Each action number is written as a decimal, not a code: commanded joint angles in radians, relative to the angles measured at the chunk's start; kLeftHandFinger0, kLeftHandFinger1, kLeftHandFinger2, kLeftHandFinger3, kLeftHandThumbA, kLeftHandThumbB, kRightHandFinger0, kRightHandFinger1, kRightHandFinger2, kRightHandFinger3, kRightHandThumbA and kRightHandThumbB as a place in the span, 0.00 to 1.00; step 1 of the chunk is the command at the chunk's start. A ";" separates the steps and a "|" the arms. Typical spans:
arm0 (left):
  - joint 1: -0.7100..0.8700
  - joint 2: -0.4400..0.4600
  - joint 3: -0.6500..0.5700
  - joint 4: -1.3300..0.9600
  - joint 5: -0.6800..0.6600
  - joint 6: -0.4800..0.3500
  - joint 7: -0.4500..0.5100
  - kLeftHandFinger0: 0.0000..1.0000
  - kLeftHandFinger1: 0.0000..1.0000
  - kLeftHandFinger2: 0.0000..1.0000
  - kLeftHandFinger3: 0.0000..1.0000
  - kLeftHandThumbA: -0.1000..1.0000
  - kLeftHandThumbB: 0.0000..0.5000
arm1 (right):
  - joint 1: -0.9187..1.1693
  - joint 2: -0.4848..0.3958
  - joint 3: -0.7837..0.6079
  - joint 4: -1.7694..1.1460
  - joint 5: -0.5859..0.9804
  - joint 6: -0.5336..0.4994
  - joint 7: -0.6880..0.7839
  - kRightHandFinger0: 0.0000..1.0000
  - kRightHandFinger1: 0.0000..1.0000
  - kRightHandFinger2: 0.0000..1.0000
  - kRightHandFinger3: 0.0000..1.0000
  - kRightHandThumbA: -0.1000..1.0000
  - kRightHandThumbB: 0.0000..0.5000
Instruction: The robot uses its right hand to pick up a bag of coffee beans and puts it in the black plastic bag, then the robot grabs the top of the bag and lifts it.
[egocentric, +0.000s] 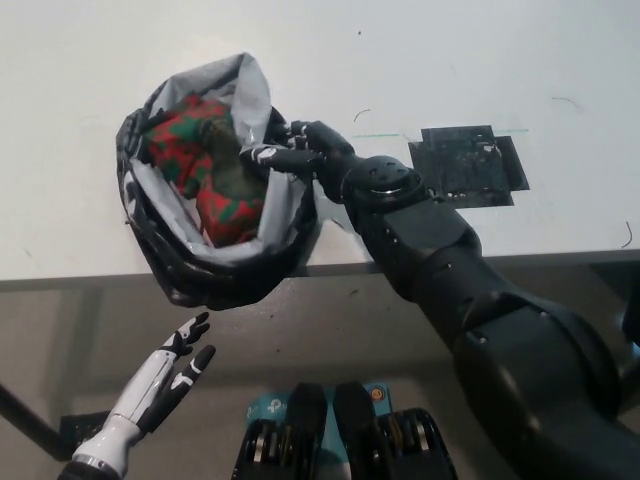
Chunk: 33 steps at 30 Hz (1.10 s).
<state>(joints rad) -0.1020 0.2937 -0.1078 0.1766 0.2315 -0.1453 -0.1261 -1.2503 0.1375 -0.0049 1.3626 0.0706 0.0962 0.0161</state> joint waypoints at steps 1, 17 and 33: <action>-0.023 0.009 -0.006 -0.020 0.009 -0.029 -0.002 1.00 1.00 1.00 1.00 1.00 0.45 | -0.078 0.006 -0.031 -0.029 0.007 -0.072 -0.108 0.00 0.29 0.74 0.63 0.00 0.31; -0.028 0.007 -0.009 -0.019 0.022 -0.020 0.009 1.00 1.00 1.00 1.00 1.00 0.46 | -0.175 -0.006 -0.304 -0.067 0.196 -0.009 -0.091 0.00 0.25 0.69 0.55 0.00 0.34; -0.043 0.010 -0.012 0.002 0.018 -0.037 -0.004 1.00 1.00 1.00 1.00 1.00 0.39 | -0.332 -0.011 -0.374 -0.142 0.240 0.055 -0.120 0.00 0.28 0.82 1.00 0.00 0.27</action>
<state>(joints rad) -0.1148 0.2938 -0.1172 0.1787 0.2529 -0.1446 -0.1261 -1.4803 0.1389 -0.3685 1.2772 0.2711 0.1479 -0.0884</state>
